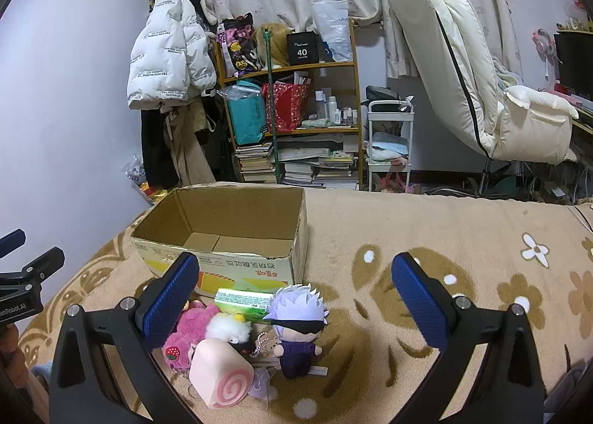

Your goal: Organize soft objects

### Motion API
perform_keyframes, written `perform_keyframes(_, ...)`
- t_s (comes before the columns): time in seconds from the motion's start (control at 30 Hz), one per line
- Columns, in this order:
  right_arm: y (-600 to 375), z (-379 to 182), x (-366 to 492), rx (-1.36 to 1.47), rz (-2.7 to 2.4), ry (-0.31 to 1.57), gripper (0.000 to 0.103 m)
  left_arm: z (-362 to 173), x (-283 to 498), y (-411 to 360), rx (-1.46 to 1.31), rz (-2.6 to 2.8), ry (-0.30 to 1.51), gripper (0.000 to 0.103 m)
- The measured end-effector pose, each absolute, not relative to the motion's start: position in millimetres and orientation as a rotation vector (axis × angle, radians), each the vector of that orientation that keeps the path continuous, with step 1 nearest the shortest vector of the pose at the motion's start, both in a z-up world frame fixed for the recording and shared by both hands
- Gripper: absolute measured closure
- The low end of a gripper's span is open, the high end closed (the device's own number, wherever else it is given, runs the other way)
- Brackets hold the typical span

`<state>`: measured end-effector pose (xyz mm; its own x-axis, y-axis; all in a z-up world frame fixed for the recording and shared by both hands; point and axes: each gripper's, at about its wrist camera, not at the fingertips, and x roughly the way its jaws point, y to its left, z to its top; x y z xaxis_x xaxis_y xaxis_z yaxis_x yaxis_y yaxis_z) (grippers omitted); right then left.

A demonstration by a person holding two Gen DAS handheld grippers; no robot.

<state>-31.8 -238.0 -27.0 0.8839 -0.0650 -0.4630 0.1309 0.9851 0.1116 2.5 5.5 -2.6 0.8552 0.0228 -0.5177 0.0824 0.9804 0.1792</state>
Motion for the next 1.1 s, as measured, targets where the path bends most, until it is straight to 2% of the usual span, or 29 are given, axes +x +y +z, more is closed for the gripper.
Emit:
perform_keyframes(0.73, -232.7, -31.5, -30.9, 0.132, -0.095, 0.476, 0.0, -7.4, 2.8, 3.5, 0.205, -0.028, 0.555, 0.001)
perform_keyframes(1.1, -240.1, -28.9, -22.2, 0.141, -0.069, 0.492, 0.0, -18.4, 19.0, 0.6, 0.212, -0.024, 0.632, 0.001)
